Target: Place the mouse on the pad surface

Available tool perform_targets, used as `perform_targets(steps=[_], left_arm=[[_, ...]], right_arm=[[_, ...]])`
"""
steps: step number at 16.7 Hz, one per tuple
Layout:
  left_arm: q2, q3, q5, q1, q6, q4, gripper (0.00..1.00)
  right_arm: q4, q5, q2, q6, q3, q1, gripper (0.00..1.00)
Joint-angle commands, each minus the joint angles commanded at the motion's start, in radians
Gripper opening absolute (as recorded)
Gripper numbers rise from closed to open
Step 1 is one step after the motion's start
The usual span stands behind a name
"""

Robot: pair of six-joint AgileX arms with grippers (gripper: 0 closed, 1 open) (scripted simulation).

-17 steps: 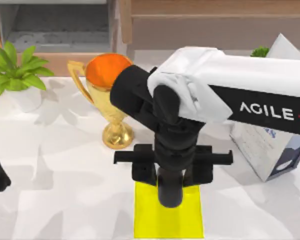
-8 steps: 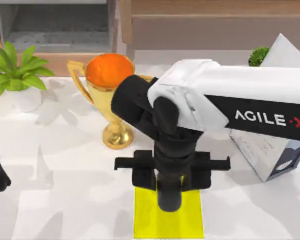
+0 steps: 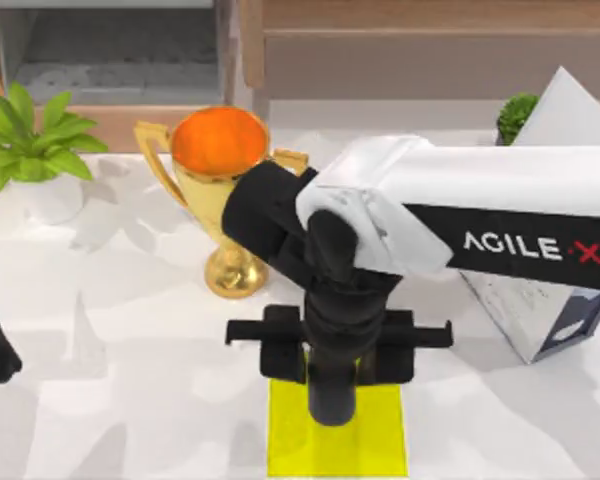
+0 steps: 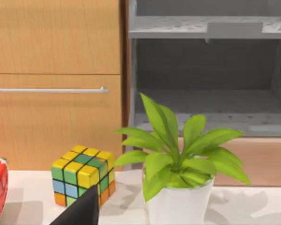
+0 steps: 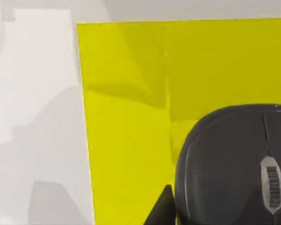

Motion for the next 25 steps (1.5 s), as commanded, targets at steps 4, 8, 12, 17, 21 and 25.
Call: perform_targets(steps=[4,8,12,17,21,25], left_arm=[[0.000,0.000,0.000,0.000,0.000,0.000,1.00],[0.000,0.000,0.000,0.000,0.000,0.000,1.00],[0.000,0.000,0.000,0.000,0.000,0.000,1.00],[0.000,0.000,0.000,0.000,0.000,0.000,1.00],[0.000,0.000,0.000,0.000,0.000,0.000,1.00],[0.000,0.000,0.000,0.000,0.000,0.000,1.00]], right_arm=[[0.012,0.001,0.020,0.001,-0.021,-0.001,0.00],[0.012,0.001,0.020,0.001,-0.021,-0.001,0.08],[0.012,0.001,0.020,0.001,-0.021,-0.001,0.38],[0.012,0.001,0.020,0.001,-0.021,-0.001,0.75],[0.012,0.001,0.020,0.001,-0.021,-0.001,1.00],[0.012,0.001,0.020,0.001,-0.021,-0.001,1.00]])
